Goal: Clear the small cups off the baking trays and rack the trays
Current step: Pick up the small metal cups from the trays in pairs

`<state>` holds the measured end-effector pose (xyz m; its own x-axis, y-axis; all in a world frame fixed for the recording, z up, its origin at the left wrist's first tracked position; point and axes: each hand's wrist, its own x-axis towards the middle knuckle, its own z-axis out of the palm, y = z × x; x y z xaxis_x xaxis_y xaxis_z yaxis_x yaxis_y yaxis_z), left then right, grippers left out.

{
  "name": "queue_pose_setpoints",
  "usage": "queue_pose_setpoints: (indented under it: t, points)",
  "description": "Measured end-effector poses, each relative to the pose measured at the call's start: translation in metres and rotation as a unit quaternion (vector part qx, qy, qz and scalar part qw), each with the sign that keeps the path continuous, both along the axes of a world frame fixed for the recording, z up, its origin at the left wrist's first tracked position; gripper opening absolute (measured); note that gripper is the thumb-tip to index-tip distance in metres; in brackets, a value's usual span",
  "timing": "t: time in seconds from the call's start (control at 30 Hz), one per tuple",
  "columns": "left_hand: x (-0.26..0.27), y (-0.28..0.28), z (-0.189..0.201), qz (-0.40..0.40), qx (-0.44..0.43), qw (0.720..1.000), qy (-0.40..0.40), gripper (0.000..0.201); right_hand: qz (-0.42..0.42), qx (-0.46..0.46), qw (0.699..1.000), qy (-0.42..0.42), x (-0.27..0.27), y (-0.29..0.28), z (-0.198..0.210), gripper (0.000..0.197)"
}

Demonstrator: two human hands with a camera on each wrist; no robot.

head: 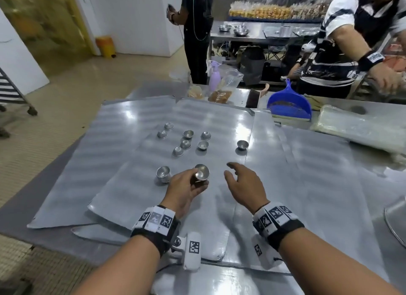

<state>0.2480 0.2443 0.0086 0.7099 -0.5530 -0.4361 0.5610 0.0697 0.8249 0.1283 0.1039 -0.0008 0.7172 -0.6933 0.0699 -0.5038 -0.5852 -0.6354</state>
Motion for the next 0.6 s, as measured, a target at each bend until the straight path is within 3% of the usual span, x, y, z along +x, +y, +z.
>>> queue_pose_setpoints:
  t: [0.27, 0.6]
  points:
    - [0.015, -0.048, -0.028, -0.036, 0.013, 0.999, 0.039, 0.021, -0.083, 0.009, 0.992, 0.098, 0.002, -0.082, -0.017, 0.041]
    - [0.063, -0.075, -0.068, -0.084, 0.082, 0.991, 0.065, 0.026, -0.083, -0.002, 0.987, 0.135, 0.081, -0.155, -0.039, 0.041]
